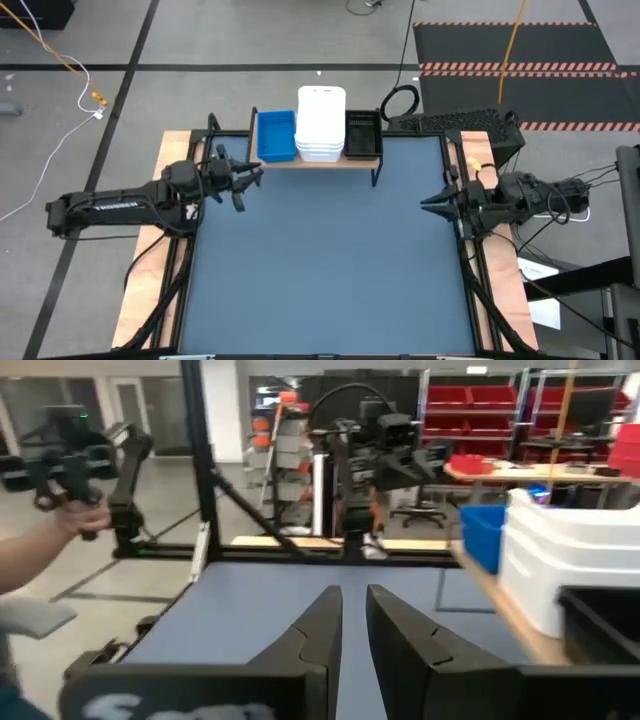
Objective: Stack baskets on shelf by color
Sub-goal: Return to Home Position
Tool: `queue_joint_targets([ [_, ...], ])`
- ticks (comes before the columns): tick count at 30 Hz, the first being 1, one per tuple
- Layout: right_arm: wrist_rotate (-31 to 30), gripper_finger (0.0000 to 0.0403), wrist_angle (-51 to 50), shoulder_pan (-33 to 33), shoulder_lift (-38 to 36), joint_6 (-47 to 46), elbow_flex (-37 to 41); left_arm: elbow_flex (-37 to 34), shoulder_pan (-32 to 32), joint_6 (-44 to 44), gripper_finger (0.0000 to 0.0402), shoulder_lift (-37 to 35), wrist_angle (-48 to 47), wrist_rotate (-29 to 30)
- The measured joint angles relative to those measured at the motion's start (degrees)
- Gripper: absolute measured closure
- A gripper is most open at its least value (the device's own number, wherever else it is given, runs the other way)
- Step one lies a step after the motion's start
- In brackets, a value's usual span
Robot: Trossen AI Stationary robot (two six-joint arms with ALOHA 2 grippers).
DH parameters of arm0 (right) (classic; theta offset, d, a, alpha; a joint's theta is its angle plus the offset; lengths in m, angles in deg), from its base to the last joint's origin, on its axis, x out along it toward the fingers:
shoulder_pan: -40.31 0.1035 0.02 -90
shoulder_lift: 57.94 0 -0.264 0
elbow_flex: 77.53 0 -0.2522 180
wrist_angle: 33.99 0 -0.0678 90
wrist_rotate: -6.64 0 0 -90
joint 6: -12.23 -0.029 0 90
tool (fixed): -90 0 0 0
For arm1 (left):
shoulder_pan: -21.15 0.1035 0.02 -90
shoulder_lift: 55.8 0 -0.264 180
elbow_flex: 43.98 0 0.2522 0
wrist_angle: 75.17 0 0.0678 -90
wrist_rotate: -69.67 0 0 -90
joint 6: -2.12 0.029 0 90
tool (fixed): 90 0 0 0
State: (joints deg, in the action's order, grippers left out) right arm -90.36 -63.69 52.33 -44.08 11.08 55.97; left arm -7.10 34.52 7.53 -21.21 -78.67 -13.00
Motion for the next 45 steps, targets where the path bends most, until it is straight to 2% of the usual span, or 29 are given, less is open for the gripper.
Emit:
queue_joint_targets([
  [4,0.75,0.0360,2.10,0.02,-0.24,0.11,3.88,-4.29,0.00,0.29,0.0295,-0.91,5.04,0.01],
  [9,5.29,0.0360,20.62,0.01,-1.07,0.02,14.66,-10.16,1.06,2.18,0.0295,-0.92,15.17,0.91],
  [13,7.20,0.0360,27.98,0.00,-1.88,-0.30,20.19,-12.95,2.10,0.12,0.0295,-1.37,19.69,-0.14],
  [19,6.61,0.0360,28.55,-0.04,-3.46,0.01,23.50,-15.55,2.10,-1.88,0.0295,-2.46,20.25,-0.28],
  [22,4.20,0.0360,29.27,-0.05,-4.17,0.32,25.81,-17.15,2.06,-3.64,0.0295,-3.37,20.53,-0.28],
  [27,2.63,0.0360,37.14,-1.20,-4.95,0.55,31.03,-21.01,1.09,-4.62,0.0295,-3.65,27.56,-0.39],
  [29,2.66,0.0360,36.61,-1.93,-5.42,0.51,31.54,-22.46,0.79,-4.75,0.0295,-3.65,30.35,-0.41],
  [36,2.33,0.0360,36.33,-3.08,-5.30,1.77,31.63,-22.56,0.33,-6.20,0.0295,-3.49,25.81,-4.14],
  [45,2.53,0.0360,35.84,-3.06,-5.24,1.85,31.73,-22.56,0.35,-8.73,0.0295,-3.49,23.77,-4.37],
])
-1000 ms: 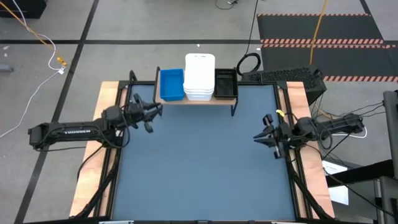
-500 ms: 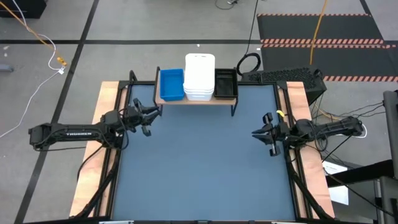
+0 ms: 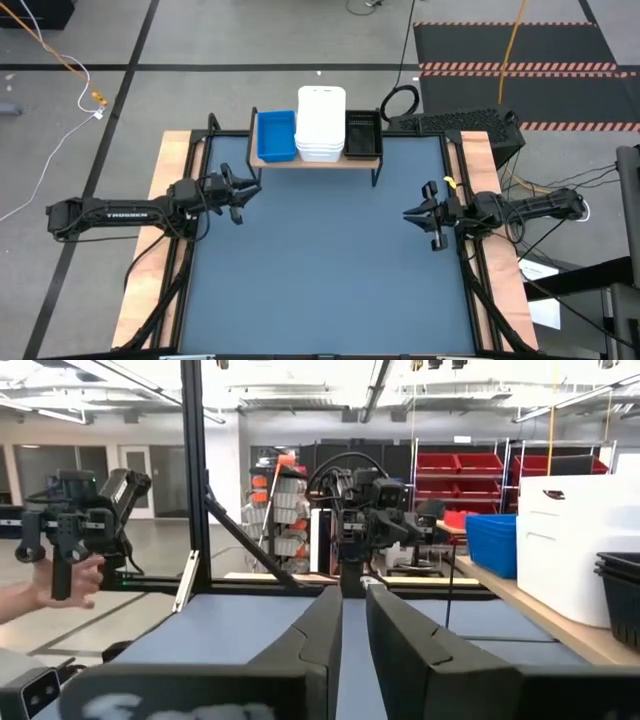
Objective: Stack baskets on shelf by color
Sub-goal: Return to Home Position
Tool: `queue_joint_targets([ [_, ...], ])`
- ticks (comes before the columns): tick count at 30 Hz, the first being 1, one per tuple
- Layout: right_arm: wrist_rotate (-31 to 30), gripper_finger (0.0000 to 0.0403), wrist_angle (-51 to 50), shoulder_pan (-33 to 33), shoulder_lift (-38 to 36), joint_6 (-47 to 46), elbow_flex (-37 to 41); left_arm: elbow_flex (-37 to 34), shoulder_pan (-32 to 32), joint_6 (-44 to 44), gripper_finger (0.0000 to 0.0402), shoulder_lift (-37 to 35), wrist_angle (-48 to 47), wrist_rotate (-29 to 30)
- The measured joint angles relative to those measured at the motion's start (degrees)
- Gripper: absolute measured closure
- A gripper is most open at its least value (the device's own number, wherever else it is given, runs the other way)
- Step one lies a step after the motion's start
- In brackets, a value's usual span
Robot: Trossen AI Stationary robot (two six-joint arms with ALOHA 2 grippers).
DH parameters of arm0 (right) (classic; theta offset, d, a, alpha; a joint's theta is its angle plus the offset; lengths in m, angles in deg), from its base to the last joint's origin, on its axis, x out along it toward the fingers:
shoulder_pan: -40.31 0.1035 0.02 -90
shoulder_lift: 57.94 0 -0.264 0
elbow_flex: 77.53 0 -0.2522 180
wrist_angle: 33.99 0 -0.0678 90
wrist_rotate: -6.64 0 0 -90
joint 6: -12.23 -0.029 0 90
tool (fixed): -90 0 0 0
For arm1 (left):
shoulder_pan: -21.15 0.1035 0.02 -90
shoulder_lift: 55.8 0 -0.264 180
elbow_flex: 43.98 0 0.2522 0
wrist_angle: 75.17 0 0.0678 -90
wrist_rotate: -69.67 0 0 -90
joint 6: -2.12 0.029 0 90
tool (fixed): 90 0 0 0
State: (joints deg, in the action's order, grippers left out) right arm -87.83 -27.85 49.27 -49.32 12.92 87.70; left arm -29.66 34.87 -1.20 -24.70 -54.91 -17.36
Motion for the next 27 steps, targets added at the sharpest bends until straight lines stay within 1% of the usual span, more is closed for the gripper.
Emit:
queue_joint_targets([
  [11,0.02,0.0360,-0.02,0.02,0.00,0.00,0.08,0.00,0.00,0.00,0.0295,0.02,0.00,0.00],
  [18,0.02,0.0360,-0.02,0.02,0.00,0.00,0.10,0.00,0.00,3.19,0.0295,0.02,0.00,0.02],
  [27,0.02,0.0360,-0.02,0.02,0.00,0.00,0.12,0.00,0.00,3.04,0.0295,0.02,0.02,0.02],
])
